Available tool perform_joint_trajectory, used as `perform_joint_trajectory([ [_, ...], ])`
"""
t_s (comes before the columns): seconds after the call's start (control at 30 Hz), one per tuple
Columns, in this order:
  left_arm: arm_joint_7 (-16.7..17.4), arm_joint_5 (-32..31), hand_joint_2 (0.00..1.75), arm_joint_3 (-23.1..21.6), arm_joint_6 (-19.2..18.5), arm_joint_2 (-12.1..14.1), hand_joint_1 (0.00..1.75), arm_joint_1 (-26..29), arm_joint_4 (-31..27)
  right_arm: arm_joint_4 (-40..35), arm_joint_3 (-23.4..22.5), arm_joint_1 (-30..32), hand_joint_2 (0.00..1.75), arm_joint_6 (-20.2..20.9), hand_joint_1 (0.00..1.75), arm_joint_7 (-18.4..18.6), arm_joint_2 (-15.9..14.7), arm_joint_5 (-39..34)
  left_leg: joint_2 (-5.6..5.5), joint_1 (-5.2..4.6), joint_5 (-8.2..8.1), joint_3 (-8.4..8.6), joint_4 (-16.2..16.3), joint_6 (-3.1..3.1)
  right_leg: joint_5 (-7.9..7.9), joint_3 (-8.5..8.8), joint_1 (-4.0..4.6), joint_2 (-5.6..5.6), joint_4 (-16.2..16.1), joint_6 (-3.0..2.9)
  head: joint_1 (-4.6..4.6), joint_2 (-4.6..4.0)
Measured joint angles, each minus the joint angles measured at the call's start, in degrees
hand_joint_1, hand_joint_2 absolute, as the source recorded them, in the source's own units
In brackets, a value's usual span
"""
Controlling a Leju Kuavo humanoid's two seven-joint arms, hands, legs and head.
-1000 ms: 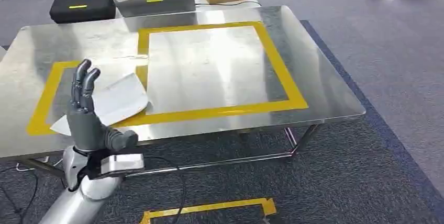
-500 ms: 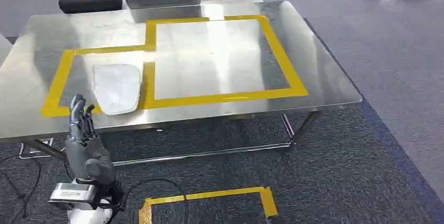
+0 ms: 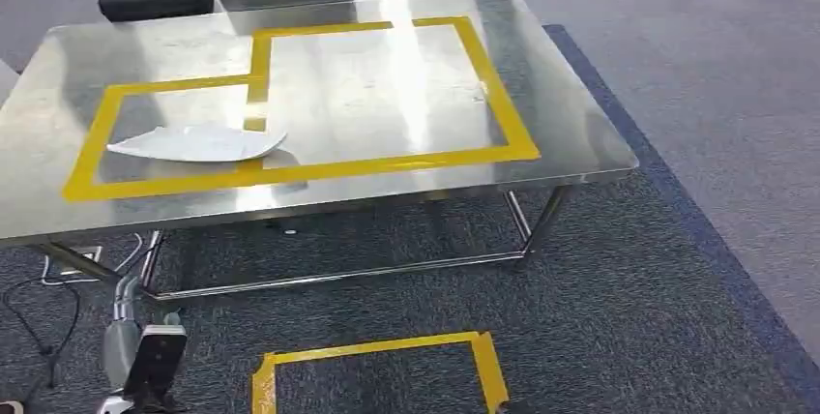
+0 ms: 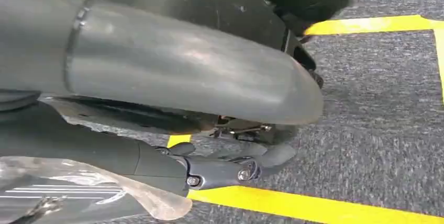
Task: Take the parts from the cabinet and place them on the table.
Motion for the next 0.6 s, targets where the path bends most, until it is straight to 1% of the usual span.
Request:
perform_joint_trajectory([
  [0.03,-1.1,0.6,0.0,2.1,0.1,-0.1,0.0,-0.9,4.3,0.0,-0.1,-0.1,0.0,0.1,0.0,-0.2,0.0,0.0,-0.05,-0.15,-1.03,1.13,-1.5,0.53,0.13,-0.55,0.31,-0.14,0.2,0.2,0.11,0.0],
  [0.07,-2.0,1.4,0.0,4.2,0.1,-0.2,0.0,-1.4,8.1,0.0,-0.1,-0.2,0.0,0.3,0.0,-0.1,0.0,0.0,-0.03,-0.27,-0.75,1.12,-2.5,0.55,0.54,-0.73,0.06,-0.14,0.3,0.63,0.07,0.02],
  [0.13,-1.5,1.9,0.0,8.3,-0.3,-0.3,0.0,-2.8,16.4,0.0,-0.3,-0.1,0.0,0.8,0.0,0.1,0.0,0.1,-0.05,-0.62,-0.39,0.82,-2.5,0.74,1.14,-0.94,-0.22,-0.19,0.0,1.35,-0.09,0.0],
  [0.17,-0.9,1.9,0.0,9.5,-0.3,-0.4,0.0,-3.2,20.3,0.1,-0.3,0.0,0.0,0.8,0.0,0.4,0.0,0.1,0.0,-0.49,0.09,0.83,-3.1,1.09,1.38,-0.95,-0.08,-0.14,0.0,1.67,-0.07,0.0],
  [0.2,0.1,1.7,0.0,10.9,-0.5,-0.4,0.0,-3.8,23.9,0.1,-0.4,-0.1,0.0,0.8,0.0,0.9,0.0,0.0,0.47,0.07,0.31,1.12,-4.3,1.09,-0.06,-1.4,-0.09,-0.03,0.6,1.85,-0.15,0.0],
  [0.23,1.0,1.7,0.0,12.1,-1.0,-0.3,0.0,-4.1,27.6,0.1,-0.4,0.0,0.0,0.9,0.0,1.5,0.0,0.0,0.4,0.07,0.83,0.74,-4.5,1.45,-2.57,-2.32,-0.07,-0.1,2.1,2.2,0.37,0.0],
  [0.27,2.1,1.5,0.0,13.1,-1.8,-0.3,0.0,-4.2,30.7,0.1,-0.6,0.0,0.0,0.9,0.0,2.1,0.0,0.0,0.45,0.07,1.22,0.15,-4.4,1.68,-5.71,-3.51,-0.18,-0.04,6.0,2.38,0.61,0.0],
  [0.3,4.3,0.9,0.0,13.8,-2.8,-0.4,0.0,-4.2,33.3,0.1,-0.8,-0.1,0.0,0.9,0.0,2.8,0.0,0.1,0.5,0.03,1.51,-0.44,-4.2,1.71,-8.35,-4.71,-0.24,-0.04,10.3,2.62,0.63,0.0],
  [0.33,6.5,0.2,0.0,14.1,-3.6,-0.4,0.0,-4.2,36.0,0.1,-0.9,0.0,0.0,0.9,0.0,3.4,0.0,0.1,0.61,0.0,1.87,-1.09,-3.9,1.7,-10.18,-5.54,-0.24,-0.06,14.1,2.8,0.66,0.0],
  [0.37,8.2,-0.5,0.0,14.2,-4.3,-0.4,0.0,-4.1,38.2,0.1,-0.9,0.0,0.0,0.9,0.0,3.9,0.0,0.2,0.7,-0.01,2.2,-1.79,-3.6,1.69,-10.38,-5.67,-0.24,-0.06,16.2,2.92,0.66,0.0],
  [0.4,10.4,-1.8,0.0,14.2,-5.3,-0.5,0.0,-4.0,39.7,0.1,-0.9,0.1,0.0,0.9,0.0,4.5,0.0,0.5,0.71,0.0,2.57,-2.48,-3.4,1.66,-9.16,-4.75,-0.25,-0.07,16.0,2.99,0.66,0.0],
  [0.43,12.9,-3.0,0.0,14.2,-6.1,-0.6,0.0,-3.9,41.0,0.1,-0.9,0.1,0.0,0.9,0.0,5.0,0.0,0.6,0.7,0.01,2.96,-3.3,-3.1,1.6,-6.75,-2.58,-0.28,-0.07,13.4,2.98,0.68,0.0],
  [0.47,14.5,-3.6,0.0,14.2,-6.9,-0.8,0.0,-3.9,42.5,0.1,-0.9,0.1,0.0,0.9,0.0,5.2,0.0,0.8,0.65,0.03,3.36,-4.09,-2.7,1.45,-4.39,0.34,-0.31,-0.06,9.1,2.96,0.68,0.0],
  [0.5,15.6,-3.9,0.0,14.2,-7.8,-1.0,0.0,-3.8,43.4,0.1,-0.9,0.0,0.0,0.9,0.0,5.3,0.0,0.9,0.52,0.05,3.81,-4.8,-2.4,1.22,-3.16,3.74,-0.34,-0.06,3.9,2.85,0.68,0.02],
  [0.53,16.3,-4.1,0.0,14.2,-8.5,-1.1,0.0,-3.7,44.0,0.0,-0.9,-0.1,0.0,0.9,0.0,5.3,0.0,0.9,0.43,-0.14,4.14,-5.3,-2.0,0.88,-4.74,6.21,-0.23,0.02,-0.5,2.62,0.68,0.02],
  [0.57,16.6,-4.3,0.0,14.2,-8.8,-1.3,0.0,-3.6,44.5,0.0,-0.9,-0.1,0.0,0.8,0.0,5.3,0.0,1.0,0.42,-0.23,4.59,-5.6,-1.9,0.59,-4.92,7.61,-0.08,0.2,-2.5,2.1,0.59,0.02],
  [0.6,17.1,-4.6,0.0,14.1,-9.2,-1.4,0.0,-3.6,45.2,0.1,-0.9,0.0,0.0,0.8,0.0,5.2,0.0,1.0,0.43,-0.19,5.32,-5.49,-2.1,0.34,-4.51,6.34,0.0,0.13,-2.0,1.68,0.5,0.0],
])
